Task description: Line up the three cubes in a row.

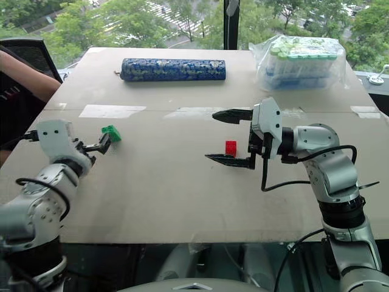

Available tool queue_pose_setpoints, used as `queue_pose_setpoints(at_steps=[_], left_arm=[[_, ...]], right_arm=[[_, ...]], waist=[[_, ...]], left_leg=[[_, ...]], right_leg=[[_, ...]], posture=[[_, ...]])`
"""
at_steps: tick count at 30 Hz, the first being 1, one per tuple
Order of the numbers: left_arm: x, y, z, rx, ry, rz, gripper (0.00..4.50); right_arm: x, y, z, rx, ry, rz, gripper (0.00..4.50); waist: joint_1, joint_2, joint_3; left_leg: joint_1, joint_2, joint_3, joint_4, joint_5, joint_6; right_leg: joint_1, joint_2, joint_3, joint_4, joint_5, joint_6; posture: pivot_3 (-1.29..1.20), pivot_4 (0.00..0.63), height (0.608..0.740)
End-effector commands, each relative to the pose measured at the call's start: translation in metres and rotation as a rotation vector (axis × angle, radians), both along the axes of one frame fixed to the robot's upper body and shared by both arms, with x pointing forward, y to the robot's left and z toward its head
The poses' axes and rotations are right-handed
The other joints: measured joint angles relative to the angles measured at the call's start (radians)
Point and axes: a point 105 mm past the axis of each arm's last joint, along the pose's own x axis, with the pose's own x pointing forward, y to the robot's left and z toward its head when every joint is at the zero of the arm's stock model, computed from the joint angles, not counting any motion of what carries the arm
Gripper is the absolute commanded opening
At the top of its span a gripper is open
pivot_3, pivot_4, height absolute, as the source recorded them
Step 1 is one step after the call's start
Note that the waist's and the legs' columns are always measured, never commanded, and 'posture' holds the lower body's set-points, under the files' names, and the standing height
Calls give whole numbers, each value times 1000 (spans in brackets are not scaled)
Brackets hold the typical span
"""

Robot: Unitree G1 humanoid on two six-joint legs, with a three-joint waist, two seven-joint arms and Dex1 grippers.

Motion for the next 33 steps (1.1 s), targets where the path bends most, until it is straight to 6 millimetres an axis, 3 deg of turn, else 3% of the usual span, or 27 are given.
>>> queue_pose_setpoints(at_steps=[1, 7, 11, 12, 14, 16, 20, 21, 24, 26, 28, 31, 33], left_arm=[[14, 7, 3, 37, -7, 103, 4500], [43, 5, -8, 21, 4, 122, 4500], [66, 6, -13, 41, -11, 120, 3220], [68, 5, -14, 39, -16, 110, 2932], [71, 3, -14, 34, -24, 89, 1873], [71, 3, -16, 31, -18, 77, 1279], [63, 3, -9, 70, -29, -11, 1318], [64, -6, -3, 54, -59, -102, 1318], [57, -57, 19, 26, -128, -563, 1318], [35, -97, 24, 16, -91, -949, 1318], [13, -121, 23, 107, -51, -1263, 1318], [5, -132, 1, 307, 79, -1570, 1318], [18, -137, -5, 357, 127, -1680, 1318]], right_arm=[[-7, -6, 10, 9, -56, -17, 4463], [-10, -9, 6, -9, -45, -31, 4463], [-13, -12, 7, -19, -47, -50, 4500], [-13, -12, 6, -24, -48, -53, 4500], [-14, -13, 5, -27, -47, -62, 4500], [-15, -14, 5, -27, -44, -71, 4500], [-17, -18, 4, -31, -42, -109, 4500], [-17, -19, 3, -32, -40, -123, 4500], [-15, -24, 0, 16, 1, -184, 4500], [-16, -30, -5, 24, 40, -218, 4500], [-16, -35, -13, 5, 79, -249, 4500], [-19, -44, -19, 1, 111, -299, 4500], [-21, -52, -26, -14, 132, -347, 4500]], waist=[[-2, 0, 0], [-4, -2, 0], [-2, -2, 0], [-2, -3, 0], [-3, -3, 0], [-3, -3, 0], [-5, -3, 0], [-5, -3, 0], [-3, -3, 1], [-2, -3, 1], [-3, -2, 1], [-4, 0, 0], [3, 0, 0]], left_leg=[[0, 0, 0, 0, 0, 0], [0, 0, 0, 0, 0, 0], [-1, 0, 0, 1, 0, 0], [-1, 0, 0, 1, 0, 0], [-1, -1, 0, 1, 0, 0], [-2, -1, 0, 1, 0, 0], [-2, 0, 0, 1, 0, 0], [-1, 0, 0, 1, 0, 0], [-2, 0, 0, 1, 0, 0], [-2, 0, -1, 1, 0, 0], [-3, 0, -1, 1, 0, 0], [-3, 0, 0, 0, -1, 0], [-3, 1, 0, 0, 0, 0]], right_leg=[[0, 0, 0, 0, 0, 0], [0, 0, 0, 1, 0, 0], [-1, 0, -1, 1, 0, 0], [0, -1, -1, 1, 0, 0], [0, -2, -1, 0, 0, 0], [0, -2, -1, -1, 0, 0], [-1, -2, -1, 0, 0, 0], [-1, -2, -1, 0, 0, 0], [-1, -2, -1, 0, 0, 0], [-1, -2, -2, 0, -2, -4], [-1, -3, -2, -2, -2, -4], [0, -3, -1, -5, -2, -4], [0, -3, -3, -5, -2, -4]], posture=[[0, 150, 740], [0, 150, 740], [0, 150, 740], [0, 150, 740], [0, 150, 740], [0, 150, 740], [0, 150, 740], [0, 150, 740], [0, 150, 740], [0, 150, 740], [0, 150, 740], [0, 150, 740], [0, 150, 740]])
